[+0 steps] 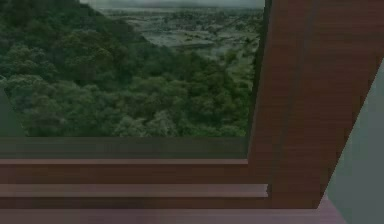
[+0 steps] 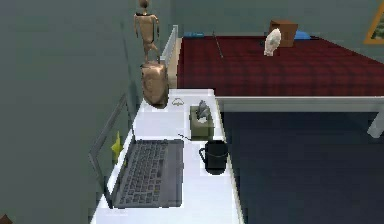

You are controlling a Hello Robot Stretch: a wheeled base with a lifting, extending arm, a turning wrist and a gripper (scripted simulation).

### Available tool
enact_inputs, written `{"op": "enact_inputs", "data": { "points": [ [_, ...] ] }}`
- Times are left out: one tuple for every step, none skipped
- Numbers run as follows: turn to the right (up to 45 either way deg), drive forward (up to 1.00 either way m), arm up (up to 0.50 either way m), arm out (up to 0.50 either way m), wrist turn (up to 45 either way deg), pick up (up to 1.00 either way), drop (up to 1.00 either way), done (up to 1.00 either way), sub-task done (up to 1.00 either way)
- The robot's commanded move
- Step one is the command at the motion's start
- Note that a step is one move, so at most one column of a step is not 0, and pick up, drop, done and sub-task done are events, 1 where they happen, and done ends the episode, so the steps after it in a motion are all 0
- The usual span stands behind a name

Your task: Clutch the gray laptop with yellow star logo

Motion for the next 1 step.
{"op": "enact_inputs", "data": {
  "points": [
    [0.0,0.0,0.38,0.0,0.0,0.0,0.0,0.0,0.0]
  ]
}}
